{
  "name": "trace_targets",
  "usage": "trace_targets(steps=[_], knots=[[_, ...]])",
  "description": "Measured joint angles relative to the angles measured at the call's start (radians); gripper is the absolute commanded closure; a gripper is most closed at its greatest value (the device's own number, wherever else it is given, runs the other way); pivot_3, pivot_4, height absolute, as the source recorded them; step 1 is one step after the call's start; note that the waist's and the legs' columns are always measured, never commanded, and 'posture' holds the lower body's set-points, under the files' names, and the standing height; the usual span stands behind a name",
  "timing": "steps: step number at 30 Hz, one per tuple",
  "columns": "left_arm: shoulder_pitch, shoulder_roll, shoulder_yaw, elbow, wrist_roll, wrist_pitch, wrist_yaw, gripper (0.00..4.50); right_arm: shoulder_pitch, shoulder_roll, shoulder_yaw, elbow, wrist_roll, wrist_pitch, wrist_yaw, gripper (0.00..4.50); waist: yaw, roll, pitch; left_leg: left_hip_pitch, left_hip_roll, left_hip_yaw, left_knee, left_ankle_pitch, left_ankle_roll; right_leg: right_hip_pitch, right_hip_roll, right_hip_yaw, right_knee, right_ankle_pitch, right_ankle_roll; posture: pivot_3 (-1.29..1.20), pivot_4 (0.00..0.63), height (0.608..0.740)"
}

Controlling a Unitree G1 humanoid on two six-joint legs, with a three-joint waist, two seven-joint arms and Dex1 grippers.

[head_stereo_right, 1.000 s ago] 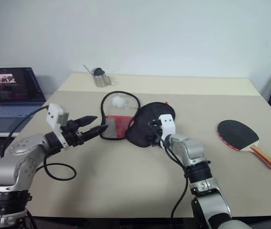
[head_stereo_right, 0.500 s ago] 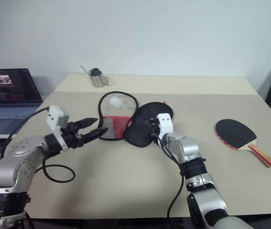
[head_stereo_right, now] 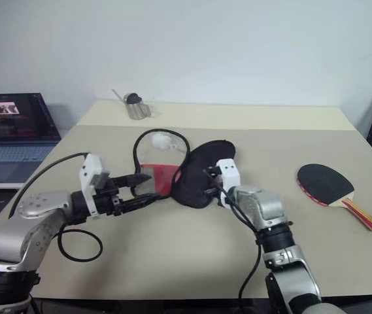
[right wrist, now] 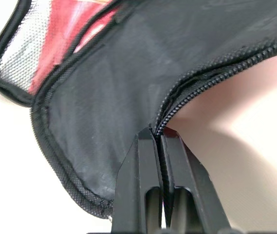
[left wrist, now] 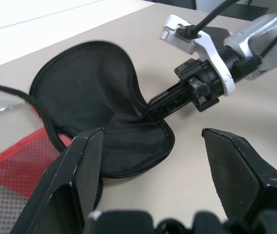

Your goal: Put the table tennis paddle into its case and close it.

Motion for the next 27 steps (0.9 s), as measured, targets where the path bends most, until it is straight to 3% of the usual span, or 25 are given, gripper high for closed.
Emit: trace_targets(steps=[13,27], knots=[[-0.067,-0.023,-0.064,-0.006,0.001,0.000,-0.004,0.98,0.036,-0.232,-0.082,-0.059,0.038,0.095,0.064,4.46,0.009,0.000,0.000,0.000,-0.001,0.000,0.000,0.000,0.000,0.000,0.001,0.000,0.000,0.000,0.000,0.00,0.150,0.740],[-0.165,-0.075,-0.115,0.087,0.022,-0.024,-0.028,0.98,0.139,-0.284,-0.193,-0.200,0.078,0.208,0.028,4.46,0.009,0.000,0.000,-0.001,-0.001,0.000,0.001,0.000,0.000,0.000,0.001,0.000,0.000,0.000,0.000,0.00,0.150,0.740]])
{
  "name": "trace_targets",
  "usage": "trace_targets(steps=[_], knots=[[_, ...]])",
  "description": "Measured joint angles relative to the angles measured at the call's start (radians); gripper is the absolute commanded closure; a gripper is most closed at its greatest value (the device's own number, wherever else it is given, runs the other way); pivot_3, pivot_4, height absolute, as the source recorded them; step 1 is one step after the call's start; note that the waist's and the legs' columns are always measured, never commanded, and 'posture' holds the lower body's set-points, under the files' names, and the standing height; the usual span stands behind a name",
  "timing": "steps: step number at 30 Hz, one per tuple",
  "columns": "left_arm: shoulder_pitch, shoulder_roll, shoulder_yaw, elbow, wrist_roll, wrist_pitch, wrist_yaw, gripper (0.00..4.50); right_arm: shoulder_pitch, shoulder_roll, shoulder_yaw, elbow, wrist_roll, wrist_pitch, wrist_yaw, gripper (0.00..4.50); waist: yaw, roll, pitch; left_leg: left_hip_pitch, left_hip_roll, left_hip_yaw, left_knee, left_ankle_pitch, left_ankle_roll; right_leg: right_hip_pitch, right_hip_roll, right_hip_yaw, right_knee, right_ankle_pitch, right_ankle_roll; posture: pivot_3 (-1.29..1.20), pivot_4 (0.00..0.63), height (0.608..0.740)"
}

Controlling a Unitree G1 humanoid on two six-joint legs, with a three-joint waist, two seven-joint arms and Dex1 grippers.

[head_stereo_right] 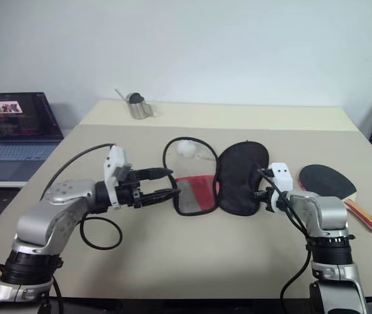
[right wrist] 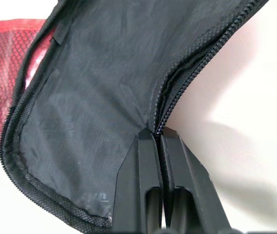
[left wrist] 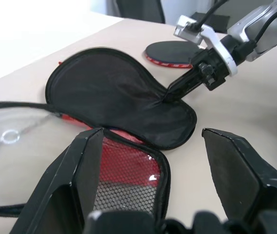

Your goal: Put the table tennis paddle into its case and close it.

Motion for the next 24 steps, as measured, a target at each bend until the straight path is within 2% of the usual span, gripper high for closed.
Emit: trace_targets(steps=[7,18,21,24], knots=[[-0.015,-0.023,-0.024,0.010,0.002,-0.003,-0.014,0.98,-0.012,-0.087,0.000,0.038,-0.002,-0.021,0.036,4.46,0.000,0.000,0.000,0.000,0.000,0.000,0.000,0.000,0.000,0.000,0.000,0.000,0.000,0.000,0.000,0.00,0.150,0.740],[-0.017,-0.039,-0.036,0.010,0.020,-0.003,-0.013,0.98,-0.028,-0.088,0.025,0.049,-0.001,-0.023,0.039,4.46,0.000,0.000,0.000,0.000,0.000,0.000,0.000,0.000,0.000,0.000,0.000,0.000,0.000,0.000,0.000,0.00,0.150,0.740],[-0.017,-0.040,-0.036,0.010,0.020,-0.003,-0.009,0.98,-0.028,-0.086,0.025,0.074,-0.004,-0.027,0.033,3.85,0.000,0.000,0.000,0.000,0.000,0.000,0.000,0.000,0.000,0.000,0.000,0.000,0.000,0.000,0.000,0.00,0.150,0.740],[-0.016,-0.040,-0.036,0.010,0.020,-0.003,-0.001,0.98,-0.028,-0.086,0.025,0.080,-0.005,-0.028,0.029,2.85,0.000,0.000,0.000,0.000,0.000,0.000,0.000,0.000,0.000,0.000,0.000,0.000,0.000,0.000,0.000,0.00,0.150,0.740]])
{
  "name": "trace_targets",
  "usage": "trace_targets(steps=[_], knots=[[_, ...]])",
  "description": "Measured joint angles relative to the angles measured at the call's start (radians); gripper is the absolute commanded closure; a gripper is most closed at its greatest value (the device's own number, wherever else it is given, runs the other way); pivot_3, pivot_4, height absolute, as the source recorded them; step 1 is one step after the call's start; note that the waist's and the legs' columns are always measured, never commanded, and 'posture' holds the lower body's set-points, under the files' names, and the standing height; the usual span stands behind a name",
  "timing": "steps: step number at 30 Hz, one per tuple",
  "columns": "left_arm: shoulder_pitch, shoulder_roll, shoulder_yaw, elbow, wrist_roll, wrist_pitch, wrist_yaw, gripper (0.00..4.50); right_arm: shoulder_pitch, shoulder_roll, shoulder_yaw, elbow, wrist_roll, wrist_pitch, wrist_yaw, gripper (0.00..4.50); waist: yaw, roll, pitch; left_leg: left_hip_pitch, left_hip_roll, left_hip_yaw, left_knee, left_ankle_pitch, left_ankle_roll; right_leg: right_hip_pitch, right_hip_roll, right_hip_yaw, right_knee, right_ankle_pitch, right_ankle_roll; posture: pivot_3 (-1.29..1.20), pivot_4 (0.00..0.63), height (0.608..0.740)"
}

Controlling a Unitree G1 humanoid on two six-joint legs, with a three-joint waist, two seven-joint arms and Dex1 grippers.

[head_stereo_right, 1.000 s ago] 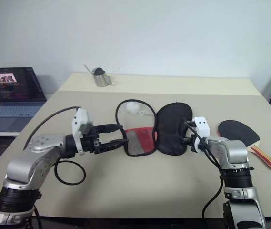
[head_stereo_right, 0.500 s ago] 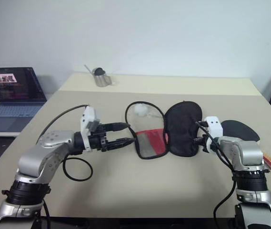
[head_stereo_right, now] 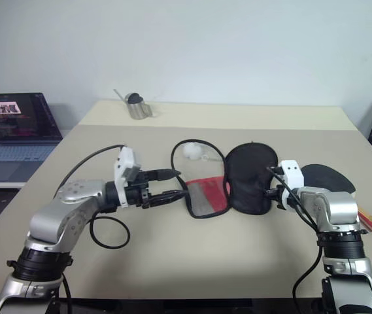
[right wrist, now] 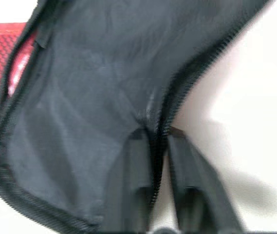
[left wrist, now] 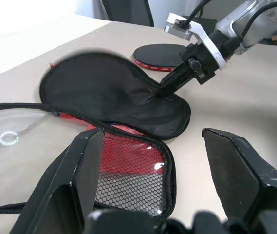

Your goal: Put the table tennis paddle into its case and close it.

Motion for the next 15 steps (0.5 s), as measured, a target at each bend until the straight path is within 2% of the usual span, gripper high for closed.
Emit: trace_targets(steps=[7,11,15], knots=[[0.003,-0.004,0.000,-0.001,-0.001,0.001,0.007,0.98,0.015,-0.016,-0.021,0.000,-0.015,-0.049,-0.011,0.40,0.000,0.000,0.000,0.000,0.000,0.000,0.000,0.000,0.000,0.000,0.000,0.000,0.000,0.000,0.000,0.00,0.150,0.740],[0.004,-0.010,0.000,-0.009,-0.003,0.003,0.010,0.98,0.016,-0.040,-0.061,-0.015,0.004,-0.122,0.027,0.40,0.000,0.000,0.000,0.000,0.000,0.000,0.000,0.000,0.000,0.000,0.000,0.000,0.000,0.000,0.000,0.00,0.150,0.740],[0.006,-0.011,0.000,-0.036,-0.004,0.008,0.027,0.98,0.027,-0.158,-0.111,0.002,-0.001,-0.286,0.094,0.40,0.004,0.000,0.000,0.000,-0.001,0.000,0.001,0.000,0.000,0.001,0.000,0.000,-0.001,0.000,0.000,0.00,0.150,0.740]])
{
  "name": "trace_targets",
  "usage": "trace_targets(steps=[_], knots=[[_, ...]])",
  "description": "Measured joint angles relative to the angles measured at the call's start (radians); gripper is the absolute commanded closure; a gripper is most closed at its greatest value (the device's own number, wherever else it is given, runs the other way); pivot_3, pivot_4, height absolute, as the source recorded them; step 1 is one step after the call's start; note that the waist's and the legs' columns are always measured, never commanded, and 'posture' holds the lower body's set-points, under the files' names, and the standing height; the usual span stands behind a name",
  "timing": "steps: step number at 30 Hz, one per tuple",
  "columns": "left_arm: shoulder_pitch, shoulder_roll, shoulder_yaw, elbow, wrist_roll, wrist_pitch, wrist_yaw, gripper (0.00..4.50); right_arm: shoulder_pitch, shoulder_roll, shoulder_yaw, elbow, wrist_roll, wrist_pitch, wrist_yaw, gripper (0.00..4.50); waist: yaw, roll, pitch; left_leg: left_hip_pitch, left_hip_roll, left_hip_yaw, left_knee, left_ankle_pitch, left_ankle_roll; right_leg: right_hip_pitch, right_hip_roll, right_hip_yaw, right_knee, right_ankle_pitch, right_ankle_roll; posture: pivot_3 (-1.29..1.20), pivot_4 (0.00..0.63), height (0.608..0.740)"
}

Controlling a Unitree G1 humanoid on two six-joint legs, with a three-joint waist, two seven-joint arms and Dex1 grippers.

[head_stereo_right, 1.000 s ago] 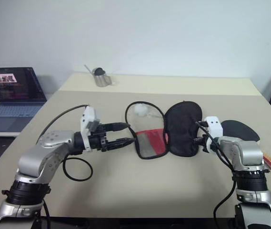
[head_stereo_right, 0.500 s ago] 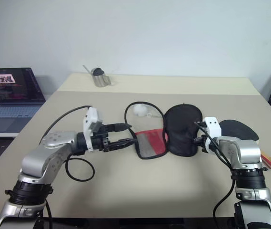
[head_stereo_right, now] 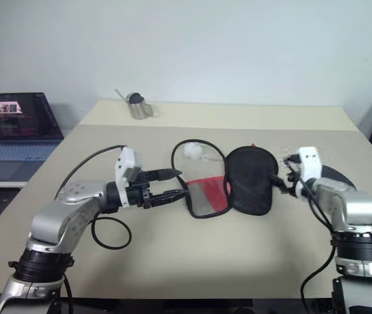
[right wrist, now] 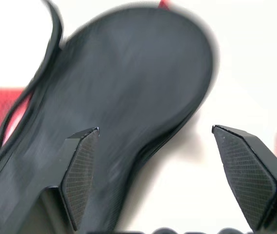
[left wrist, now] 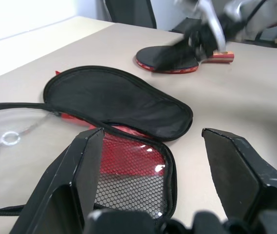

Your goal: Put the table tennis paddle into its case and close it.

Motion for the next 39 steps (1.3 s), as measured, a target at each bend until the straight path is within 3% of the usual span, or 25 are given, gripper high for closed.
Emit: trace_targets(steps=[4,13,25,39], knots=[[-0.003,-0.010,-0.003,-0.016,0.001,0.000,0.008,0.98,0.033,-0.097,-0.025,0.098,-0.033,-0.157,0.090,0.40,0.000,0.000,0.000,0.001,0.000,0.000,0.001,0.000,0.000,0.001,0.000,0.000,0.000,0.000,0.000,0.00,0.150,0.740],[-0.022,-0.029,-0.049,-0.044,0.003,0.000,-0.001,0.98,0.042,-0.307,0.060,0.427,-0.119,-0.369,0.367,0.40,-0.004,0.001,0.000,0.002,0.000,0.002,0.001,0.000,0.000,0.001,0.000,0.001,0.001,0.000,0.000,0.00,0.150,0.740],[-0.028,-0.037,-0.065,-0.044,0.003,-0.001,-0.003,0.98,-0.022,-0.350,0.180,0.770,-0.264,-0.551,0.553,0.40,-0.005,0.001,0.001,0.004,0.000,0.003,0.002,0.000,0.000,0.003,0.000,0.003,0.002,0.000,0.000,0.00,0.150,0.740],[-0.028,-0.037,-0.065,-0.056,-0.001,-0.001,-0.004,0.98,-0.099,-0.382,0.174,1.015,-0.325,-0.652,0.528,0.40,-0.005,0.001,0.001,0.007,0.000,0.004,0.002,0.000,0.000,0.005,0.000,0.004,0.002,0.000,0.000,0.00,0.150,0.740]])
